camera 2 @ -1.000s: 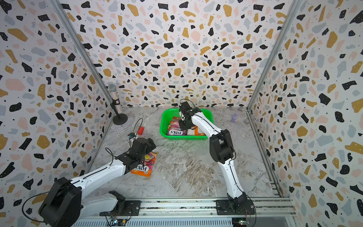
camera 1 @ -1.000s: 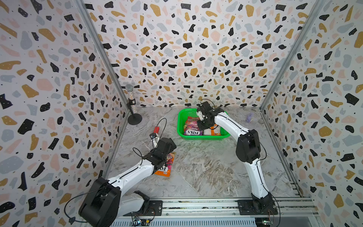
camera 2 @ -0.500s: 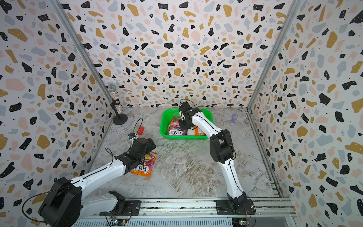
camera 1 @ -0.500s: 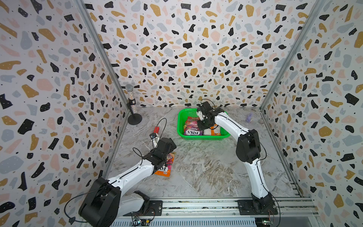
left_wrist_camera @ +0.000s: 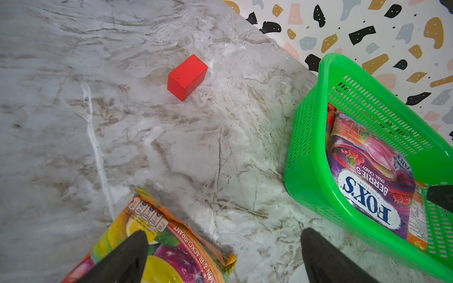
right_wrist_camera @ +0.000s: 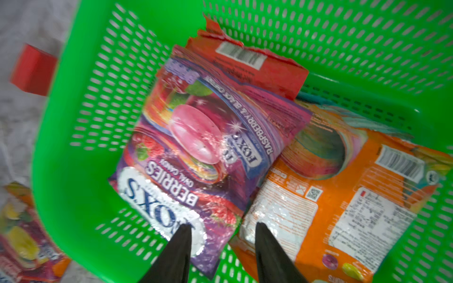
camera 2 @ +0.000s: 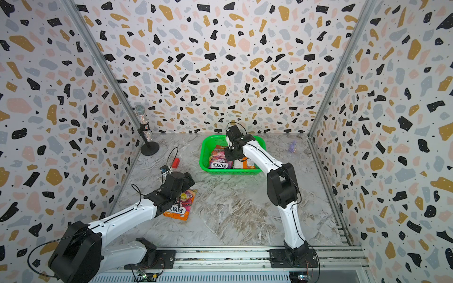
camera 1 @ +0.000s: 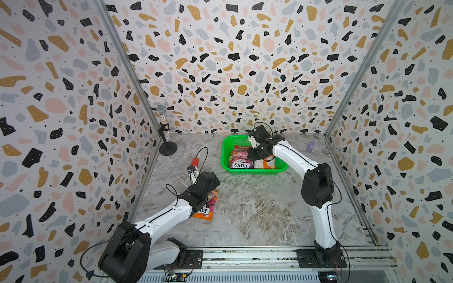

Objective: Put the candies in the basket
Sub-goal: Place the candy in the basket.

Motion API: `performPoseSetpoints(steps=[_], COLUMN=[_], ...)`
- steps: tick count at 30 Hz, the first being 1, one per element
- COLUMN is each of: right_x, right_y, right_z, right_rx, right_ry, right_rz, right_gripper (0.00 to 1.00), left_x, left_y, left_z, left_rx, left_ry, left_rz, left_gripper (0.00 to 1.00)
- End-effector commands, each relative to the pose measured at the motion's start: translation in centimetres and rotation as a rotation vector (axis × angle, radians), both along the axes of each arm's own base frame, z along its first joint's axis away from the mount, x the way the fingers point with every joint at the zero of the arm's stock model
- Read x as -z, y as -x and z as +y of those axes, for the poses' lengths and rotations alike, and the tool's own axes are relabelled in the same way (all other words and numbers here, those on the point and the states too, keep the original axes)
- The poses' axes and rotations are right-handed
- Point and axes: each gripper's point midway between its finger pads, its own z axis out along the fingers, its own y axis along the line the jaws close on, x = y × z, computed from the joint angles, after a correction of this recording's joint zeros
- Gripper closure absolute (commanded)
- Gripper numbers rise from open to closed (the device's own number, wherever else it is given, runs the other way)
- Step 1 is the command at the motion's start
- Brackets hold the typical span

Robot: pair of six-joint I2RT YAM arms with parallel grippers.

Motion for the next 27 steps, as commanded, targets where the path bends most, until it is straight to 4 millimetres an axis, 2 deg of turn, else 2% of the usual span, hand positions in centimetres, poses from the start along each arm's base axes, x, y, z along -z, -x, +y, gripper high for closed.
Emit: performPoseSetpoints(steps=[1, 3, 6, 11, 14, 17, 19, 23, 27], right_x=[-4.3, -3.3, -0.7, 4.4, 5.6, 5.0, 3.7, 0.0, -4.1], right_y=[-0.4, -0.6, -1.1, -1.1, -0.7, -0.6, -0.5, 0.2, 1.9], right_z=[3.1, 3.9, 4.6, 3.7, 3.5, 3.4, 3.5, 3.7, 3.6], right_rx=[-0.044, -0.058, -0.056, -0.010, -0.011, -0.016, -0.019, -0.035, -0.047], right_ry=[-0.213, -0.232, -0.222, -0.124, -0.109, -0.107, -0.120, -0.173, -0.255], right_rz=[-0.059, -0.025, 0.036, 0.140, 0.171, 0.162, 0.150, 0.116, 0.084], right_gripper=[0.54, 0.54, 0.54, 0.56, 0.56, 0.56, 0.56, 0.56, 0.57], left_x=[-0.8, -1.2, -2.0, -2.3, -2.4, -2.3, -2.2, -2.2, -2.1], left_y=[0.0, 0.2, 0.8, 2.1, 2.5, 2.5, 2.4, 2.4, 2.5], left_z=[0.7, 1.3, 2.7, 5.1, 5.6, 5.6, 5.5, 5.5, 5.8], left_rx=[-0.015, -0.043, -0.100, -0.220, -0.249, -0.252, -0.248, -0.248, -0.262], left_ry=[-0.011, -0.021, -0.048, -0.045, -0.031, -0.027, -0.030, -0.032, -0.034], left_rz=[-0.035, -0.047, -0.070, -0.113, -0.129, -0.129, -0.123, -0.121, -0.122], left_gripper=[0.00, 0.00, 0.00, 0.00, 0.00, 0.00, 0.00, 0.00, 0.00])
